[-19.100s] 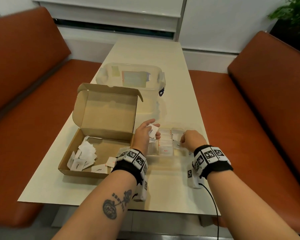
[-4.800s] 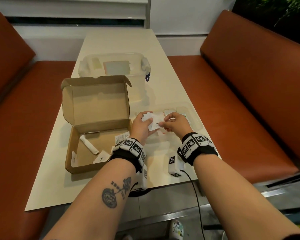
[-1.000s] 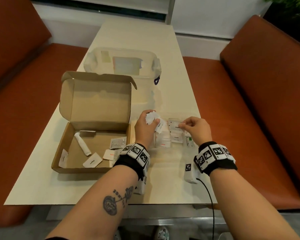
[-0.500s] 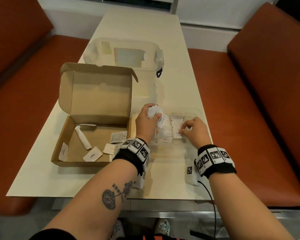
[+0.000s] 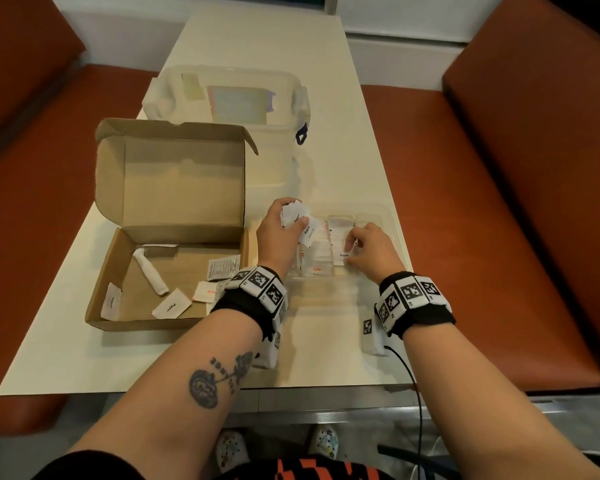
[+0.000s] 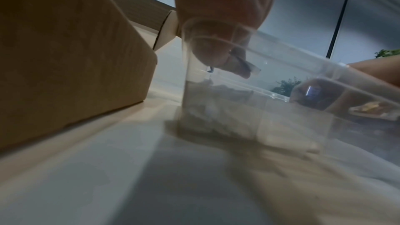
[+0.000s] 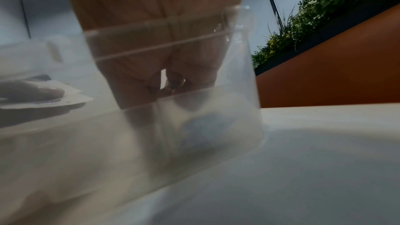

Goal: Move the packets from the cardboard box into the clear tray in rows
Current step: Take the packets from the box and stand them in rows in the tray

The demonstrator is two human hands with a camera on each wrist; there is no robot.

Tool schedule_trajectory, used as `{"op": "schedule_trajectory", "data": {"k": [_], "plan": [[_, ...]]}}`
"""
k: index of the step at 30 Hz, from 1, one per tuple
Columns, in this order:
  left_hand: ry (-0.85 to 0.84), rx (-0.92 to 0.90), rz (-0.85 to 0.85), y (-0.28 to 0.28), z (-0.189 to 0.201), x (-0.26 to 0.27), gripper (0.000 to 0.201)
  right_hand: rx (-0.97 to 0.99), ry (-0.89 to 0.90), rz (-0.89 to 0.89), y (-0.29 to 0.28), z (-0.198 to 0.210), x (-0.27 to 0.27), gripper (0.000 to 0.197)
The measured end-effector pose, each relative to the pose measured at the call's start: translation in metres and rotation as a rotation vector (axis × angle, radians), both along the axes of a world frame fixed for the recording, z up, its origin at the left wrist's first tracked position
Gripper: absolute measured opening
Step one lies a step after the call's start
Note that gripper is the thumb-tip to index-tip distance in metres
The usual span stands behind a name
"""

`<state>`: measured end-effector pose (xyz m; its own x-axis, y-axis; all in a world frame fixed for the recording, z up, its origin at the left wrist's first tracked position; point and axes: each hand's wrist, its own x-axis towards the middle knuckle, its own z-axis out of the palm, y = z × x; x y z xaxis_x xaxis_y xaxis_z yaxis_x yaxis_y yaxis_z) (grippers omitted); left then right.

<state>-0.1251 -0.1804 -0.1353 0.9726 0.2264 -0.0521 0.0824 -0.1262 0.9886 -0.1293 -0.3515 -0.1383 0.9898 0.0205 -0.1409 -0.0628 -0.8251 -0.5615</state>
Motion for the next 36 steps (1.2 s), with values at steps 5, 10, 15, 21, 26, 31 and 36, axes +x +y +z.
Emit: {"op": "schedule_trajectory", "data": {"k": [5,10,15,21,26,31,36], "plan": [[0.007,-0.008,-0.004,0.0,0.0,0.0,0.025,-0.03,0.016,-0.017,0.003,-0.001,0.002,0.023],[0.013,-0.03,-0.01,0.0,0.001,0.001,0.026,-0.055,0.004,-0.056,0.005,-0.005,0.006,0.019],[0.032,-0.054,-0.04,0.0,0.003,-0.001,0.027,-0.061,0.007,-0.072,0.005,-0.008,0.008,0.018],[0.057,-0.06,-0.106,-0.002,0.004,-0.001,0.026,-0.079,-0.18,-0.01,0.007,0.004,0.005,0.014],[0.067,-0.093,-0.143,-0.002,0.005,-0.002,0.027,0.36,-0.113,-0.095,0.032,0.021,0.004,0.022],[0.059,-0.109,-0.139,-0.001,0.004,-0.001,0.02,0.71,0.055,-0.224,0.034,0.025,0.003,0.029],[0.075,-0.167,-0.122,-0.003,0.003,0.001,0.019,0.806,0.038,-0.298,0.026,0.025,0.0,0.017]]}}
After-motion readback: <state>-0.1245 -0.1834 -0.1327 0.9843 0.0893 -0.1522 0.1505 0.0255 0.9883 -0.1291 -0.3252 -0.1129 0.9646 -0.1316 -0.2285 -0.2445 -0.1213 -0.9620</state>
